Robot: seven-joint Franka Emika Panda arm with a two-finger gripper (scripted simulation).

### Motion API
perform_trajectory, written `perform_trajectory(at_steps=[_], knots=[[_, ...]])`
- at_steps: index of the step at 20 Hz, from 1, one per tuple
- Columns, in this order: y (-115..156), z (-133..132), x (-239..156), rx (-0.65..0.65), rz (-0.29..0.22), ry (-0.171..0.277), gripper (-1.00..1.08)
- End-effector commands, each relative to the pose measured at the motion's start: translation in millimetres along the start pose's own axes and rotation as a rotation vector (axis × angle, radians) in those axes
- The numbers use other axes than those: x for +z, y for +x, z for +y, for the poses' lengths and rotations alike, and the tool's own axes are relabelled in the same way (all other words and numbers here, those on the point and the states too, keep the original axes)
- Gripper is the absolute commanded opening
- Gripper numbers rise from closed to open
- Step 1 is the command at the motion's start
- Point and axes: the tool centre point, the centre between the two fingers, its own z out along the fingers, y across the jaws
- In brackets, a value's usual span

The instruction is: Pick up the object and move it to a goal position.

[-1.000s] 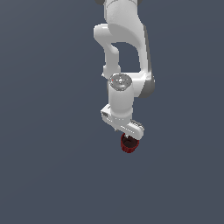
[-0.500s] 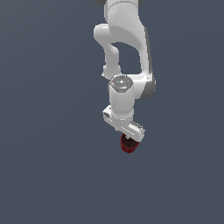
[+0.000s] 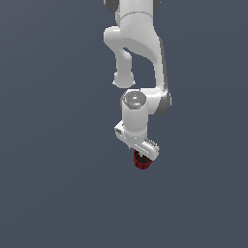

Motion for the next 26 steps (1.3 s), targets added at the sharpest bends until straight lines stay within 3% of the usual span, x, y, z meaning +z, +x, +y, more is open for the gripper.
perform_trajectory(at_steps=[1,2,3,16,26], knots=[[0.1,-0.1,4.8,0.001,0.001,0.001,0.28],[0.0,-0.1,5.1,0.001,0.001,0.001,0.28],[0.0,-0.1,5.1,0.001,0.001,0.001,-1.00],[-0.9,-3.5,3.9,0.001,0.001,0.001,-1.00],[-16.0,-57.4,-15.8,0.001,0.001,0.000,-1.00]])
